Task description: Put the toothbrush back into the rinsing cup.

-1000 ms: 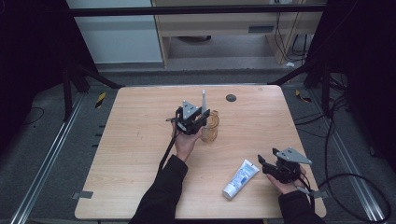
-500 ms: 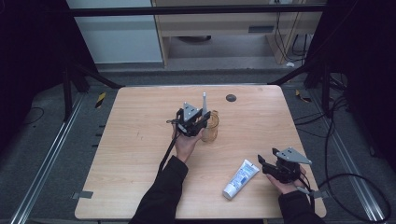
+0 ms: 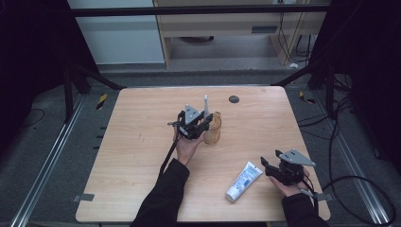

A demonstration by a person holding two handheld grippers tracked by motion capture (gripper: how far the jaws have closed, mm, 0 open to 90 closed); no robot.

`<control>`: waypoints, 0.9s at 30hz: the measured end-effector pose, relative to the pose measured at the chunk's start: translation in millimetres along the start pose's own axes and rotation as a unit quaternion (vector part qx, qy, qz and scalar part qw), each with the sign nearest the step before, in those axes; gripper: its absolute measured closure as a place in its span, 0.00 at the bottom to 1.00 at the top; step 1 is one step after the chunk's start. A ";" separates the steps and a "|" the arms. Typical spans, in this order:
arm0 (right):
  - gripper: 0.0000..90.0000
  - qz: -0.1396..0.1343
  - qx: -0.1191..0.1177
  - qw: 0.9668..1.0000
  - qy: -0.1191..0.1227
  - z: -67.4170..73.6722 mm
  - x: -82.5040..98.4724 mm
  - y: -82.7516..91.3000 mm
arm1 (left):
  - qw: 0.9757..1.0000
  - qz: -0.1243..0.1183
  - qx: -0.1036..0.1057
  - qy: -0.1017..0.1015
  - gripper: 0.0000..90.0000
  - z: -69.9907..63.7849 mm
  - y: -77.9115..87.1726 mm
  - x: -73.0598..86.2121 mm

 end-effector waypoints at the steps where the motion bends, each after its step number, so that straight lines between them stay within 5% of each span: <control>1: 0.39 0.000 0.000 1.000 -0.001 0.2 0.0 0.2 | 1.000 0.000 0.001 -0.001 0.74 -0.3 0.2 0.1; 13: 0.39 0.000 -0.001 1.000 -0.001 0.4 -0.3 -0.1 | 1.000 0.007 0.003 -0.012 0.69 -3.9 3.1 2.7; 27: 0.39 0.000 -0.001 1.000 0.000 1.0 -0.5 -0.5 | 1.000 0.001 0.003 -0.023 0.51 -5.6 15.5 2.6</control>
Point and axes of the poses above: each handheld gripper's, and its own axes: y roughly backward along the jaws, x roughly out of its underside, z roughly to its left, the point moved 6 cm from there along -y, roughly forward along the jaws, and after that the axes turned 11 degrees about z, right-handed, at the moved point
